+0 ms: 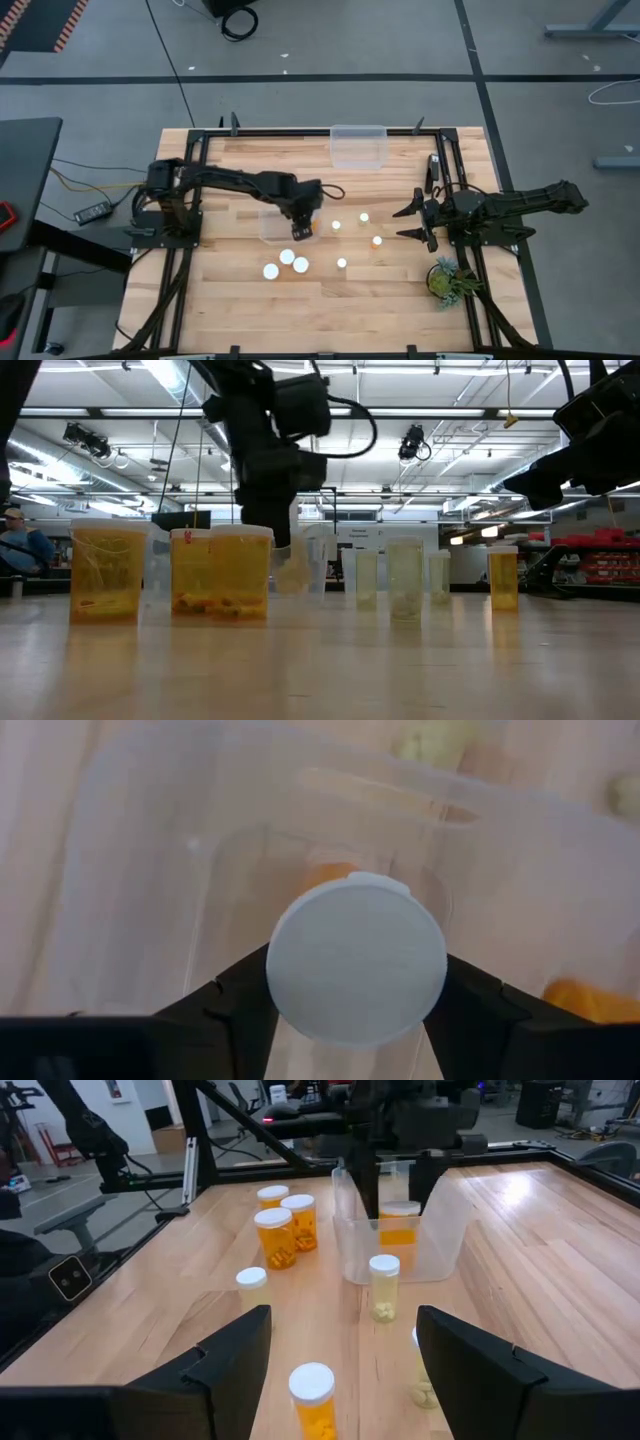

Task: Pick and place medicine bottles into bin by pill shape (circle, oval)
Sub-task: Put the large orange pill bottle into the bottom transparent bin

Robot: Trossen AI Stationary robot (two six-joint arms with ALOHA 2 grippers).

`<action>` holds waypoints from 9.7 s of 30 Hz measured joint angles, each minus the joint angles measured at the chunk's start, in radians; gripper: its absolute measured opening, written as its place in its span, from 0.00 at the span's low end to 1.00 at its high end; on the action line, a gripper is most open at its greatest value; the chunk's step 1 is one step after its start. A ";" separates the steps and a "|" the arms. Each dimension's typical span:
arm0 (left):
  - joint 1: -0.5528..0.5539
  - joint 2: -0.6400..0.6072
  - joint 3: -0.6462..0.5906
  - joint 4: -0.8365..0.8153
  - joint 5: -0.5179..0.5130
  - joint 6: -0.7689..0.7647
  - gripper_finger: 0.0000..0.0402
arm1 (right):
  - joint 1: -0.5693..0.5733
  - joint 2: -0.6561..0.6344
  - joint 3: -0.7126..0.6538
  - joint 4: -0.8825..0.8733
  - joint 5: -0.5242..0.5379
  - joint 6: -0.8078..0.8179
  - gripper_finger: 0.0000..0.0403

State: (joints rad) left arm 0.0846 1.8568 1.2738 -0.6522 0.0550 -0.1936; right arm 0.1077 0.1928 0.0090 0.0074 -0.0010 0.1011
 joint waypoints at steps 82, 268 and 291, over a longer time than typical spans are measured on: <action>-0.269 -0.109 0.178 -0.205 -0.097 0.099 0.72 | 0.000 0.030 0.000 -0.001 0.000 0.000 0.64; -0.018 -0.183 -0.109 -0.324 -0.232 0.100 0.67 | 0.000 0.036 0.000 -0.001 0.000 0.000 0.64; -0.197 -0.183 0.102 -0.421 -0.083 0.110 0.67 | 0.000 0.037 0.000 -0.001 0.000 0.000 0.64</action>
State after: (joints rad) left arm -0.1123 1.6737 1.3758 -1.0735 -0.0277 -0.0838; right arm 0.1074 0.2295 0.0093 0.0067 -0.0010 0.1012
